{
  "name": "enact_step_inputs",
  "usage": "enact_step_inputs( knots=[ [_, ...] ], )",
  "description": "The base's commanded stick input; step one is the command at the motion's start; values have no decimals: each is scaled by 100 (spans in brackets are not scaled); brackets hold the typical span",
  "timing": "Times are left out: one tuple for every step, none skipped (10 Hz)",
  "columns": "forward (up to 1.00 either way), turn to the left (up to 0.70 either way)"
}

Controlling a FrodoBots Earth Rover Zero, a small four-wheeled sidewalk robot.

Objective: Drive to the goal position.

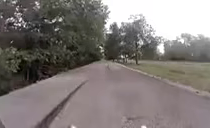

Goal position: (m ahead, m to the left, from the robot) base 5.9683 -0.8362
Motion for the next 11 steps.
enact_step_inputs(
  knots=[
    [70,0],
    [70,0],
    [70,-14],
    [70,-35],
    [70,-35],
    [70,-35],
    [70,-35],
    [70,-7],
    [70,0],
    [70,0],
    [70,0]
  ],
)
